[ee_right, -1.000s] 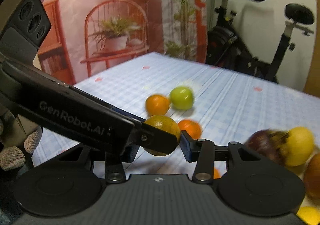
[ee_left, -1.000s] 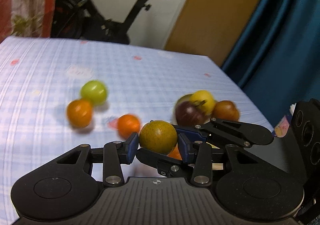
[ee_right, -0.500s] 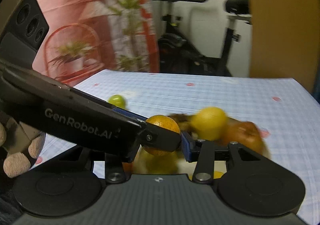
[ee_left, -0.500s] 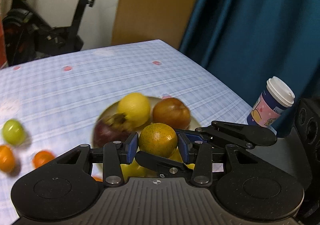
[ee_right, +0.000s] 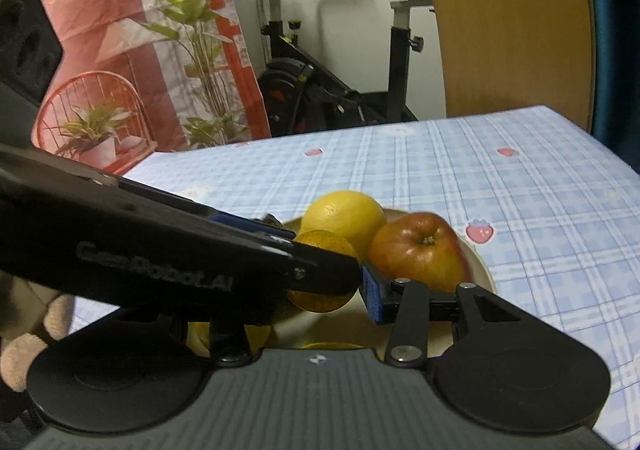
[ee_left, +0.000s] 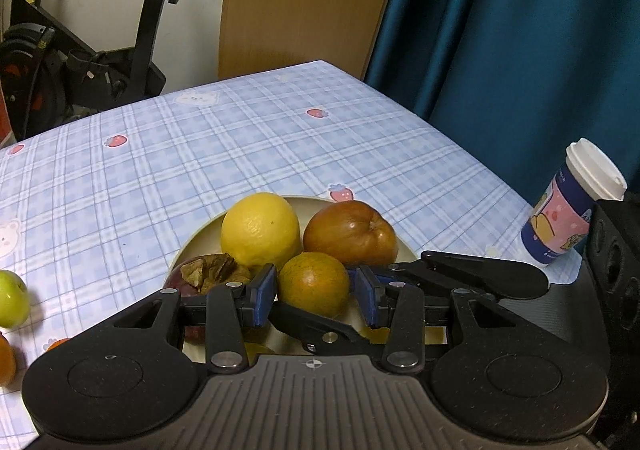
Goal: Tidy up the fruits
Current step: 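Open the left gripper to release the tangerine on the plate, then move the left gripper down to the green round fruit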
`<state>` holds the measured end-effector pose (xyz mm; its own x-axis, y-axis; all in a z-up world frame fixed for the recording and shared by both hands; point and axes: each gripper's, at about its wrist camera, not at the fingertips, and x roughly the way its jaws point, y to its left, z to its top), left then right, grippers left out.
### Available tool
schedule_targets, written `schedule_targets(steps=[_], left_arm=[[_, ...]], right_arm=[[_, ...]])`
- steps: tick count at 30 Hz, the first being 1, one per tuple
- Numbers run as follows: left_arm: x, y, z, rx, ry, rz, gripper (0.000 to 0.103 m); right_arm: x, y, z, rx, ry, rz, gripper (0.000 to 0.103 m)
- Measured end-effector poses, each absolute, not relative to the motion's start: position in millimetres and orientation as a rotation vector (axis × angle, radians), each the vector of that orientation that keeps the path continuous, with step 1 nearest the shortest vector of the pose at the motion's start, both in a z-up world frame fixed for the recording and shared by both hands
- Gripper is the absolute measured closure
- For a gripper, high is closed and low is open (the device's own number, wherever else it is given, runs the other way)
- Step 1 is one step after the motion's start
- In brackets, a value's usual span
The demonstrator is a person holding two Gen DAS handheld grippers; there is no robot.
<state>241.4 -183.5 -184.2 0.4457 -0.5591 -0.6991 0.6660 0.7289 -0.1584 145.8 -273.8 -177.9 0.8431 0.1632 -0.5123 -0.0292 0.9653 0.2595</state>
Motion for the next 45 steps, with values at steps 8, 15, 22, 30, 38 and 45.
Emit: schedule_targets(steps=[8,15,22,30,38,45], left_arm=[[246,-178,-184,0.127,0.803,-0.750,0.058],[246,-157,-169,0.080,0.768,-0.730,0.057],[254,-113,-145,-0.057,0.733,-0.660,0.051],[271,-46,-117,-0.106,0.685,-0.551,0.048],[302,22,-102,-0.095,0.689,-0.446,0.040],[325,57,-140,-0.218,0.775,-0.435,0.040]], right_arm=[[152,-269,-186,0.232,0.584,0.099,0.057],[152,-268,-185,0.214,0.580,0.099,0.053],[142,-265,-169,0.201,0.516,0.104,0.050],[148,-254,-145,0.171,0.446,0.152,0.050],[180,-224,-132,0.128,0.443,0.234,0.046],[221,-186,-135,0.087,0.490,0.314,0.046]])
